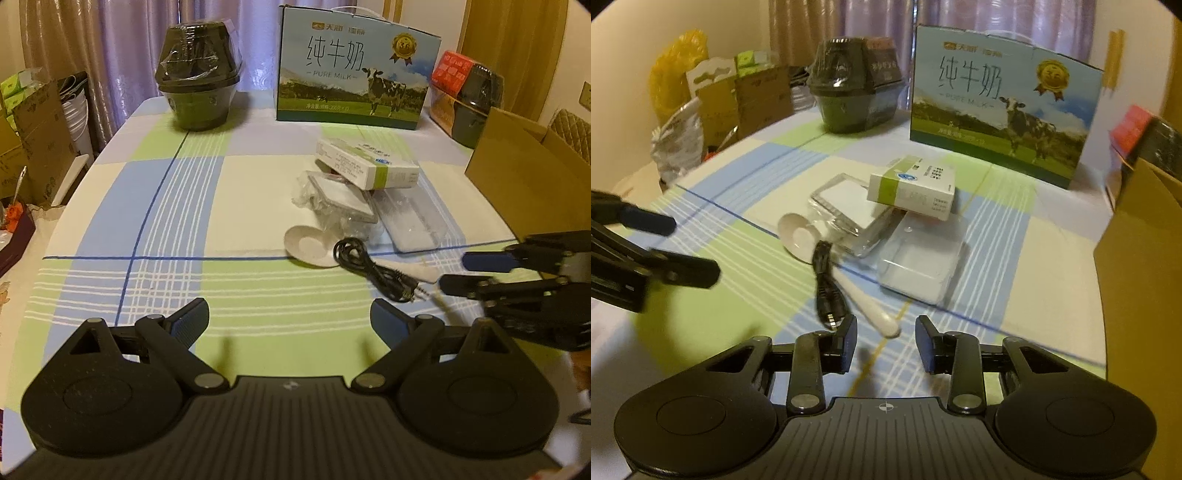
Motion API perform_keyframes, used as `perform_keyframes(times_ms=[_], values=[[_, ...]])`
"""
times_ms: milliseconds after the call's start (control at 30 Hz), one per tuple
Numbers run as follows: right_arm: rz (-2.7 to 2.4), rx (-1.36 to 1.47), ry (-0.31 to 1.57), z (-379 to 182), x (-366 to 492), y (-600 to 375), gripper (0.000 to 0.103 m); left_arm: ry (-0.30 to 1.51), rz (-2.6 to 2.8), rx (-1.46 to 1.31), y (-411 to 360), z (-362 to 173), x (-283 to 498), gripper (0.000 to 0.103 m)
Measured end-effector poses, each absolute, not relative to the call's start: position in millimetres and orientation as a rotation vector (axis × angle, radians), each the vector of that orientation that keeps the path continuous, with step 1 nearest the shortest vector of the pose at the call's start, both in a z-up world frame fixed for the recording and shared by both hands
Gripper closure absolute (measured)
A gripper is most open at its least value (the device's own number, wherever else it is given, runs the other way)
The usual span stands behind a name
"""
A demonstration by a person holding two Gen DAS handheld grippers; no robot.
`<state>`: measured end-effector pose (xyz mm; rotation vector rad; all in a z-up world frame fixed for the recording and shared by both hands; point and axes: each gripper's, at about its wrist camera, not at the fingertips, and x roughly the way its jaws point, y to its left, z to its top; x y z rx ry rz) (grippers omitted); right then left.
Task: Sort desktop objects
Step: 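Grasp the white spoon handle with the right tool while the left tool approaches the black cable, then close the left tool on the black cable while the right tool lifts the spoon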
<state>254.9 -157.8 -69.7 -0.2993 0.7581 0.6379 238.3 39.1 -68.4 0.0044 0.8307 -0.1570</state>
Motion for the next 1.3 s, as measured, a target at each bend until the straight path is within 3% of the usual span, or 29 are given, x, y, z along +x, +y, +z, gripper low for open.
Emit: perform_keyframes(times_ms=[300,367,433,733,967,1133,1300], values=[[0.733,-0.341,0.759,-88,273,-141,0.071,0.858,-0.153,-0.008,42,-75,244,0.011],[0.754,-0.333,0.774,-88,272,-136,0.084,0.873,-0.150,-0.033,46,-77,246,0.011],[0.773,-0.353,0.778,-86,263,-130,0.090,0.884,-0.146,-0.058,49,-78,247,0.011],[0.784,-0.169,0.903,-80,210,-136,0.096,0.907,-0.198,-0.095,47,-83,243,0.013],[0.538,-0.100,0.896,-76,173,-167,0.096,0.931,-0.303,-0.074,22,-94,243,0.036],[0.498,0.002,0.917,-73,169,-188,0.096,0.905,-0.365,-0.025,0,-98,243,0.039],[0.467,0.016,0.909,-73,165,-196,0.096,0.891,-0.408,0.066,-20,-107,243,0.065]])
